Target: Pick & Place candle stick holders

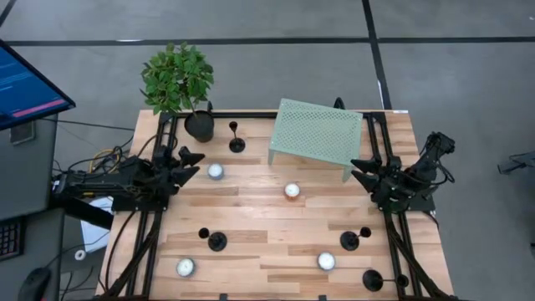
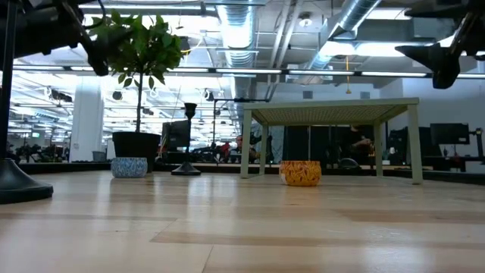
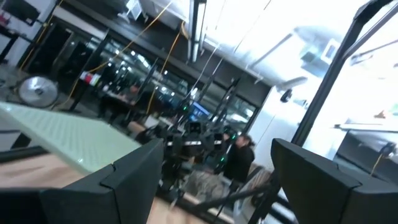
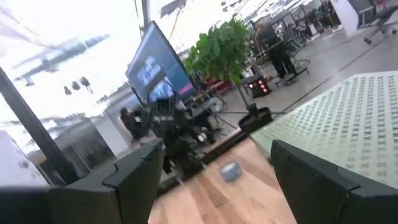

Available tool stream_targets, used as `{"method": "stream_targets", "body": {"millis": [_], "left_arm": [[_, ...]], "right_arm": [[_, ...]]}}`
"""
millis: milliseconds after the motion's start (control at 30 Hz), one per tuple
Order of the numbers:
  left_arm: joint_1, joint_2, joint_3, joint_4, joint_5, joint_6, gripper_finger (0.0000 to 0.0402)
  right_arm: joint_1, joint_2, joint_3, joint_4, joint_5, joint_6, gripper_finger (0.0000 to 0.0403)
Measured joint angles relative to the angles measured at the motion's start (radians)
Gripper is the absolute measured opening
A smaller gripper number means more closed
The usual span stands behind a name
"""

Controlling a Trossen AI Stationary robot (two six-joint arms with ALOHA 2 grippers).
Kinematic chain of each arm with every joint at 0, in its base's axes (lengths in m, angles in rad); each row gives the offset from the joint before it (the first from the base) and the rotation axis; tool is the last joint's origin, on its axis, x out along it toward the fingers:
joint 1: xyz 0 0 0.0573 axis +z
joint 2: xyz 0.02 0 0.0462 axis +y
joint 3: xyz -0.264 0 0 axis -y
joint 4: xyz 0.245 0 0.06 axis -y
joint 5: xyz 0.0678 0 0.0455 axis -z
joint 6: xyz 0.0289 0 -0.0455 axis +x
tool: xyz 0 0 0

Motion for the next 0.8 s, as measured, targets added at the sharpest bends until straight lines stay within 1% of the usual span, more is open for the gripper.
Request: {"method": "stream_targets", "body": {"millis": [233, 333, 433, 500, 567, 667, 800], "left_arm": [[0.000, 0.001, 0.000, 0.036, -0.001, -0.034, 0.0300], [0.000, 0.009, 0.000, 0.051, -0.035, -0.037, 0.0300], [0.000, 0.026, 0.000, 0.087, -0.120, -0.095, 0.0300], [0.000, 0.046, 0.004, 0.102, -0.154, -0.125, 0.0300], [0.000, 0.087, 0.032, 0.102, -0.154, -0.130, 0.0300], [0.000, 0.194, 0.104, 0.104, -0.155, -0.093, 0.0300], [0.000, 0.381, 0.231, 0.103, -0.121, -0.011, 0.0300]], "right_arm": [[0.000, 0.000, 0.000, 0.020, 0.000, 0.002, 0.0286], [0.000, 0.000, 0.001, 0.064, 0.000, -0.002, 0.0286], [0.000, 0.000, 0.019, 0.153, -0.003, -0.103, 0.0286], [0.003, 0.001, 0.072, 0.164, -0.002, -0.196, 0.0286], [0.015, 0.008, 0.152, 0.124, 0.011, -0.294, 0.0286], [0.043, 0.045, 0.305, -0.036, 0.087, -0.412, 0.0286], [0.109, 0.137, 0.528, -0.316, 0.239, -0.436, 0.0286]]}}
